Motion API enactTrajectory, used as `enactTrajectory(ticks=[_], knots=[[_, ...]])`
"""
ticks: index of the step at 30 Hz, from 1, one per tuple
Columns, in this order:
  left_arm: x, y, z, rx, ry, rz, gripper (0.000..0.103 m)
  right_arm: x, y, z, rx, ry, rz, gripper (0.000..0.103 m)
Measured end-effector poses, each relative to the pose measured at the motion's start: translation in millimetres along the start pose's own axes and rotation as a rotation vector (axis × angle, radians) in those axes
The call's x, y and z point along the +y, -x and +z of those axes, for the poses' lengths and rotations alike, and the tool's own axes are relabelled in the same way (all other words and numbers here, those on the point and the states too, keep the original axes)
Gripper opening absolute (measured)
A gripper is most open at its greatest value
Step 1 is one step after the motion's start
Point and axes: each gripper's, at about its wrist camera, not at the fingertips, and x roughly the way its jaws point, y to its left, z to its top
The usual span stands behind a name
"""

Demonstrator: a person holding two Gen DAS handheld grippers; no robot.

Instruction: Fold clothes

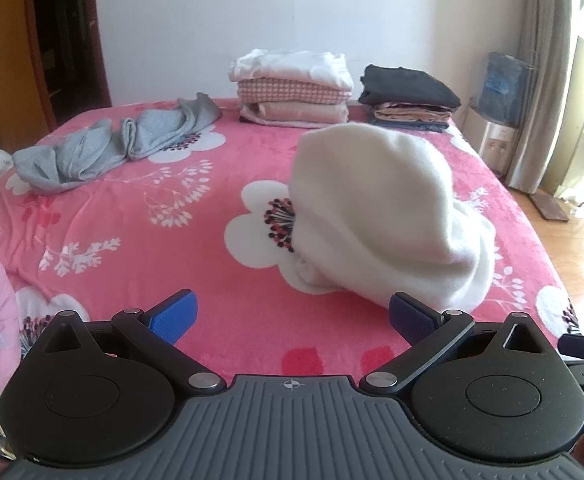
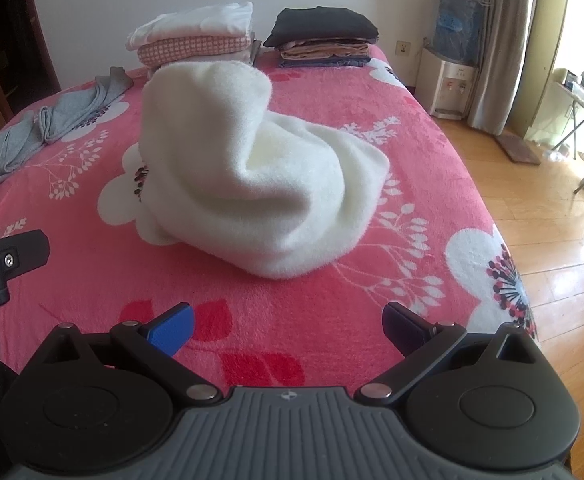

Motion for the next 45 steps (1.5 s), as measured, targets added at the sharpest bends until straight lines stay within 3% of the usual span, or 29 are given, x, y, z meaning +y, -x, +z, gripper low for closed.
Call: enactTrajectory(ticks=[13,22,29,33,38,40,42,45], knots=[[13.0,-3.0,-3.5,0.089,0.097,-0.062,0.103,-9.6,9.9,-4.8,-0.029,-0.026,-0.007,0.103],[16.6,-13.7,12.0,-0.004,0.097,-0.128,0.103,-18.7,20.6,18.5,-0.185,-0.011,0.046,0.103],[23.9,-59.4,46.7,-0.06,0.161,-0.132,0.101,-32.6,5.8,71.3,-0.319,-0.043,0.154,0.102],[28.8,-86.7,61.0,-0.086,0.195,-0.142,0.09,-32.1,-20.3,110.3,-0.346,-0.057,0.245,0.1],[37.1,-120.5,63.4,-0.042,0.229,-0.117,0.059,-13.0,-70.9,154.4,-0.34,-0.034,0.346,0.079],[42.2,-127.8,59.1,-0.026,0.24,-0.111,0.056,-8.3,-93.2,168.1,-0.327,-0.04,0.385,0.075],[47.2,-133.4,53.9,-0.007,0.245,-0.105,0.044,-5.5,-115.9,176.1,-0.283,-0.042,0.402,0.07],[56.7,-138.9,47.3,0.024,0.274,-0.108,0.039,0.3,-141.1,171.4,-0.171,-0.016,0.385,0.048]])
